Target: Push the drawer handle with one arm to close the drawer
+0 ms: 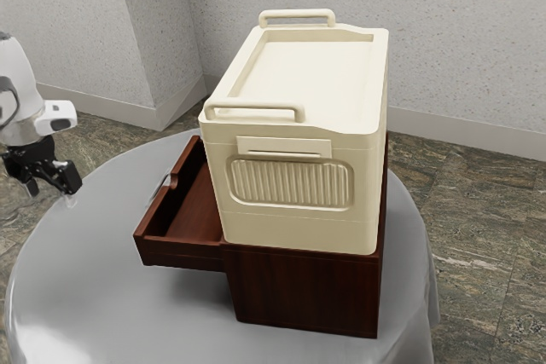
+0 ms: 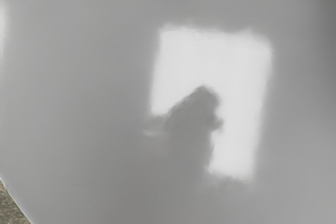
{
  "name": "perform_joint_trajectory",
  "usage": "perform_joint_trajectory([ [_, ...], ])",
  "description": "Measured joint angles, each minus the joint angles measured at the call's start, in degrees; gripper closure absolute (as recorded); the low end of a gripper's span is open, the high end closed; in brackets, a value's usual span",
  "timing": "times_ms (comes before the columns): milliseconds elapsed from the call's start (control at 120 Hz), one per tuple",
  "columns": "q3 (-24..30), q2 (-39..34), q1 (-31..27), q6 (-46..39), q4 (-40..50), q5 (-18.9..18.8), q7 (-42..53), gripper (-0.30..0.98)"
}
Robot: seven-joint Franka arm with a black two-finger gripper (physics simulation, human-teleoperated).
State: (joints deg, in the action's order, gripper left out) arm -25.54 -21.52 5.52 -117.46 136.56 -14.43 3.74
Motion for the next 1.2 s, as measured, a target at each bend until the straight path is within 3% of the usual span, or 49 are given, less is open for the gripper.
perform_joint_trajectory([
  [150,-0.9,4.3,1.2,-6.6,-2.5,-0.6,2.3,0.02],
  [233,-7.2,3.5,8.7,-11.5,-2.2,1.4,10.7,0.02],
  [333,-9.8,2.8,11.6,-13.3,-1.5,2.5,18.1,0.02],
  [475,-10.3,2.6,13.5,-13.4,-0.1,-6.9,27.3,0.02],
  [625,-12.2,3.3,17.5,-15.6,0.1,-10.2,38.8,0.02],
  [775,-20.3,1.5,26.1,-16.1,0.2,-5.6,50.3,0.02],
  [983,-22.4,1.3,28.2,-16.9,0.2,-3.0,59.9,0.03],
  [1200,-29.0,0.9,32.0,-16.2,0.3,8.1,69.9,0.03],
])
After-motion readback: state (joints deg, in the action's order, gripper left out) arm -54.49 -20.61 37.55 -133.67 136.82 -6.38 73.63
